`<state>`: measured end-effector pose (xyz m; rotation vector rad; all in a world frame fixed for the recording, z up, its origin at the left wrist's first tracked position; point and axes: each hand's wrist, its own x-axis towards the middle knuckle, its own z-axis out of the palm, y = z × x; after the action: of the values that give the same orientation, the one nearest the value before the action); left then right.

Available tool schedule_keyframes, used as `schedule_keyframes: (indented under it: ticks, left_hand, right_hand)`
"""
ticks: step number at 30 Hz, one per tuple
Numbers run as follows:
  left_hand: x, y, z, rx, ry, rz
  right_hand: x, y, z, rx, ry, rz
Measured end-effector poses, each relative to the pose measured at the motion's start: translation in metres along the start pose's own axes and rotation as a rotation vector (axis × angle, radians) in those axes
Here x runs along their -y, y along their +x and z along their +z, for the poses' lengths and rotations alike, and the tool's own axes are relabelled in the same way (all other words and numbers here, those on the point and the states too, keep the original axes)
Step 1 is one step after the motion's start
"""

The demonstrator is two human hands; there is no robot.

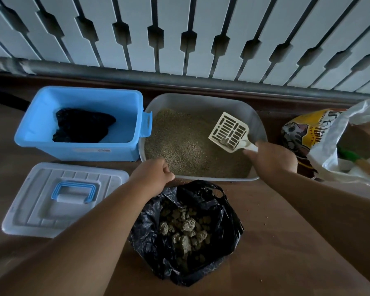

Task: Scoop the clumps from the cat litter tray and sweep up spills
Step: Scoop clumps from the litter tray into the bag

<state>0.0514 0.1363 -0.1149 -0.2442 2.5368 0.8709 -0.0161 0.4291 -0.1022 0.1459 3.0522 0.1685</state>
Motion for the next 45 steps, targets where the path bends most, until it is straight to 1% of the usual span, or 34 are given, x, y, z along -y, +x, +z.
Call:
schedule_keyframes:
  ticks: [5, 10, 13, 15, 18, 23, 27, 30, 33, 35, 40, 42, 45]
  left_hand:
    - [0.001, 0.005, 0.0, 0.035, 0.005, 0.004]
    - [0.003, 0.007, -0.002, 0.062, -0.031, -0.004]
    - [0.005, 0.006, -0.007, 0.085, -0.096, -0.022]
    - [0.007, 0.006, -0.015, 0.121, -0.221, -0.052]
    - [0.009, 0.006, -0.025, 0.169, -0.399, -0.104]
    - [0.003, 0.004, -0.019, 0.143, -0.39, -0.113]
    - [0.002, 0.004, -0.014, 0.097, -0.334, -0.102]
    - [0.005, 0.003, -0.012, 0.107, -0.361, -0.114]
    - [0.004, -0.001, -0.013, 0.098, -0.368, -0.114]
    - [0.004, -0.002, -0.013, 0.085, -0.369, -0.111]
    - [0.004, -0.001, -0.012, 0.085, -0.358, -0.115]
    - [0.003, 0.001, -0.013, 0.092, -0.363, -0.117]
    - [0.004, 0.002, -0.012, 0.093, -0.325, -0.102]
  right_hand:
    - [-0.002, 0.002, 0.003, 0.088, 0.117, -0.016]
    - [0.012, -0.008, -0.001, 0.084, 0.274, -0.118]
    - [0.018, -0.021, -0.005, -0.006, 0.319, -0.267]
    - [0.02, -0.031, -0.008, -0.09, 0.323, -0.376]
    - [0.018, -0.043, -0.008, -0.245, 0.241, -0.571]
    - [0.006, -0.056, 0.004, -0.42, 0.182, -0.875]
    - [0.004, -0.06, -0.001, -0.499, 0.135, -1.03]
    - [0.003, -0.061, -0.005, -0.528, 0.046, -1.104]
    - [-0.001, -0.059, -0.006, -0.476, -0.064, -1.109]
    - [-0.003, -0.059, -0.007, -0.454, -0.086, -1.087]
    - [-0.004, -0.061, -0.011, -0.456, -0.098, -1.047]
    - [-0.001, -0.06, -0.012, -0.431, -0.078, -0.964]
    - [0.006, -0.057, -0.016, -0.332, -0.061, -0.731]
